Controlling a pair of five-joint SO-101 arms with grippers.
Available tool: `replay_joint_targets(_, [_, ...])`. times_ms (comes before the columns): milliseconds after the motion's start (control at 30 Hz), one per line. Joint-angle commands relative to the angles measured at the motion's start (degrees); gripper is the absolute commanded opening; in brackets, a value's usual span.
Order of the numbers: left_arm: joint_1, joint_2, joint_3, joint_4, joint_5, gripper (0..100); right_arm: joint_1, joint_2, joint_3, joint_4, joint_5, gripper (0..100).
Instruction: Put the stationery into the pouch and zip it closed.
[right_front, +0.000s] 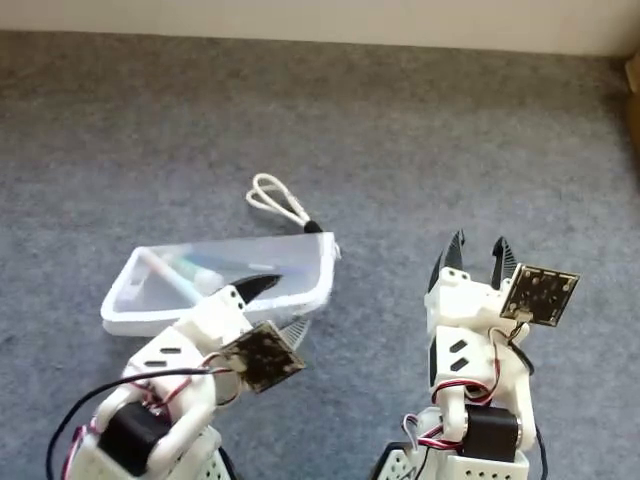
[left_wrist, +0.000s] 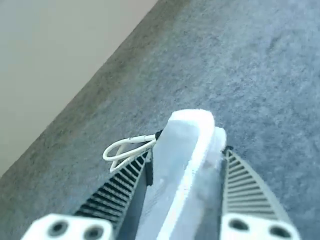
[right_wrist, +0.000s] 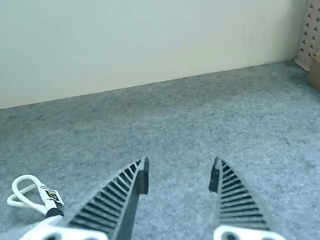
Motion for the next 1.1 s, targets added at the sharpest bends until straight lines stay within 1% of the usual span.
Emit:
replay_joint_targets(0, [0.48,-0.92,-10.07,4.13,6.07,25,0.57,-0.57,-0.31,-0.22,0.26,19.1])
replay_joint_targets(233, [-0.04,-1.01,-11.21,4.31,6.33,25,0.57,-0.57,-0.31,-0.22,0.26,19.1])
replay_joint_targets(400, [-0.04,-1.01,-11.3,3.96,6.24,16,0.57,-0.57,-0.22,-0.22,0.26,19.0])
replay_joint_targets(533, [-0.75,-1.01,-11.21,3.87,6.15,10,0.57,-0.57,-0.22,-0.22,0.26,18.9])
replay_joint_targets(633, [-4.53,-1.01,-11.21,3.87,6.24,5,0.57,-0.57,-0.22,-0.22,0.26,18.7])
replay_joint_targets(700, [-7.6,-1.1,-11.21,3.87,6.24,1,0.48,-0.57,-0.22,0.04,0.26,18.1])
replay_joint_targets(833, [-12.88,-1.1,-9.63,3.87,6.24,2,0.48,-0.57,-1.01,2.15,0.44,6.7])
replay_joint_targets(867, [-14.2,-1.1,-8.84,3.87,6.24,2,0.48,-0.57,-2.15,2.51,1.49,4.3])
replay_joint_targets(967, [-17.8,-1.1,-6.81,3.87,6.33,2,-1.01,-0.57,-4.62,2.51,4.84,2.3])
replay_joint_targets(1067, [-20.79,-1.1,-5.49,3.87,6.33,2,-2.15,-0.57,-4.88,2.59,5.71,2.1])
